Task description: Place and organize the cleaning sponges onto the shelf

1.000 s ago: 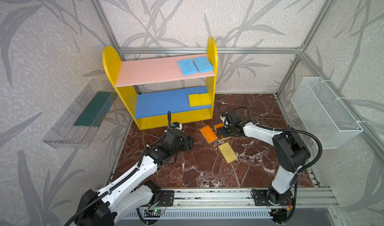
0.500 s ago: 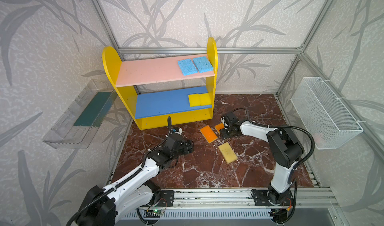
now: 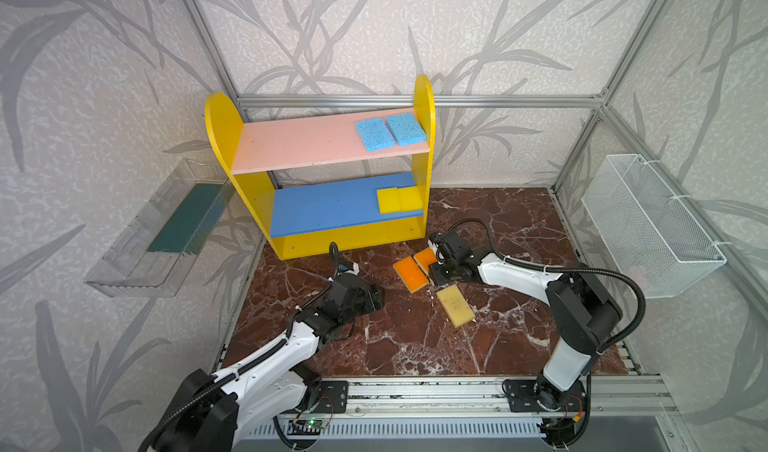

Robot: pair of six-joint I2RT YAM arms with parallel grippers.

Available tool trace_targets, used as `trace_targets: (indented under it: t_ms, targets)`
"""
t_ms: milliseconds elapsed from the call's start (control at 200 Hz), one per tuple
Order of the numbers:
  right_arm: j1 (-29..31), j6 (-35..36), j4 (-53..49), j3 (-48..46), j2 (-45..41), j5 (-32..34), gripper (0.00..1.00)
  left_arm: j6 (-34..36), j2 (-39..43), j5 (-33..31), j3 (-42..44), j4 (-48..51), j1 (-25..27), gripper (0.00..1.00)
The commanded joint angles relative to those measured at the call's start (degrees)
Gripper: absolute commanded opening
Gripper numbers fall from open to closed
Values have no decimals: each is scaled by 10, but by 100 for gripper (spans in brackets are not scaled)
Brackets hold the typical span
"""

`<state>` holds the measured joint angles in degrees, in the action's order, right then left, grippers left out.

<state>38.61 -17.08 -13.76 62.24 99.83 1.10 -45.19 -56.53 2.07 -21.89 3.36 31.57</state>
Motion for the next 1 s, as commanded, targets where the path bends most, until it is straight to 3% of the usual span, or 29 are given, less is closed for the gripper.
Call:
trace_targets:
  t_ms: [0,265,685,880,994]
  targets:
    - [0,-70,65,-3,-17,-18,54,-17,16,-3,8,-23,-6,82]
    - [9,-143,143,35,38,-2,53,-22,59,0,42,-14,-8,82]
    - [23,-168,229,102,153,37,54,-16,192,-2,83,68,-7,81]
    - [23,-163,249,115,163,64,54,-8,198,8,90,69,-7,81]
    - [23,-157,236,134,178,74,60,0,185,10,87,68,-8,81]
